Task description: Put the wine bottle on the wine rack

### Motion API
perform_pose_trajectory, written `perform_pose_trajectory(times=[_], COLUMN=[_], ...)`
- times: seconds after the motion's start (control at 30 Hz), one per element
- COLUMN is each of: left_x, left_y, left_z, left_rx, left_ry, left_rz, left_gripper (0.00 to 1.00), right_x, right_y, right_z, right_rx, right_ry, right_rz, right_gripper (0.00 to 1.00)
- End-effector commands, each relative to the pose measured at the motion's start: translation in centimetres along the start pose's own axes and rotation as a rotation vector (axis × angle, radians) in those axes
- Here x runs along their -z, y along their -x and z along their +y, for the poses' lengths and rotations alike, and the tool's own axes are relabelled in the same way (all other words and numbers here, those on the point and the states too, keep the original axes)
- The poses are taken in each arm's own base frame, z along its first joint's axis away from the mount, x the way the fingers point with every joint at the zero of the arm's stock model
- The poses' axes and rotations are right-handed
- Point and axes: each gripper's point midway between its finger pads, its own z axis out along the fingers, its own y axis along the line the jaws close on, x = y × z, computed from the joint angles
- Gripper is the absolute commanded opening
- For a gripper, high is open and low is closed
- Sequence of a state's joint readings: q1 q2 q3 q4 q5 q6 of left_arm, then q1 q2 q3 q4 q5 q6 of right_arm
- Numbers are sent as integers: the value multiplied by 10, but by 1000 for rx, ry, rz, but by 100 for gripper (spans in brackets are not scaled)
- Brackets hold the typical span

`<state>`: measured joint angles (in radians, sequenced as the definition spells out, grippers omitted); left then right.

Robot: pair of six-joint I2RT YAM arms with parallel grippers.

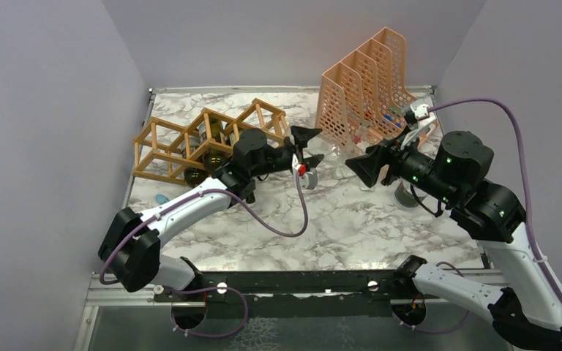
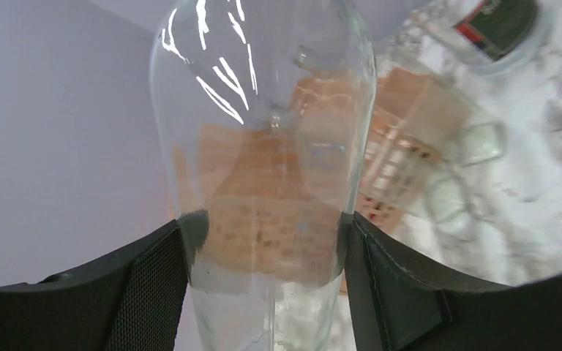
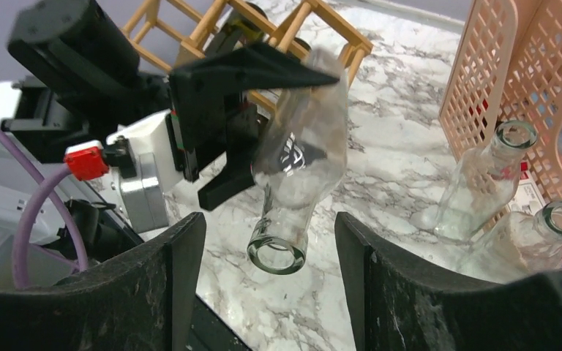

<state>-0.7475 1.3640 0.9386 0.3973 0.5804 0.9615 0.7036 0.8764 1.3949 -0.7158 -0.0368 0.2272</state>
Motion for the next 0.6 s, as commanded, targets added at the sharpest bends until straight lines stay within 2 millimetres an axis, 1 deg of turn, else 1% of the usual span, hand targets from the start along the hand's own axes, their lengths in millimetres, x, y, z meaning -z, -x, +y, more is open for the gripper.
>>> perform_pose_trajectory(times=[0.0,0.13,0.27,0.37,0.4,0.47,0.57], left_x=[-10,-13,-12,-13,-13,-16,-18], left_y=[46,54,55,48,49,47,44], left_z=[78,86,84,79,83,83,82], left_rx=[-443,-604,-732,-792,-800,-816,-839], left_ry=[138,132,105,58,45,4,-6], left_rz=[-89,-93,-73,-37,-27,-17,-8], left_gripper=[0,0,0,0,0,0,0], right_x=[-1,-9,-16,-21,-22,-25,-30], right_y=[-20,-32,-40,-48,-51,-59,-73], right_z=[0,0,-1,-1,-1,-1,0], right_rx=[19,23,21,14,10,6,-2], right_ry=[9,10,11,12,15,20,37], right_rz=[121,187,229,268,280,309,356], right_gripper=[69,69,69,69,69,68,67])
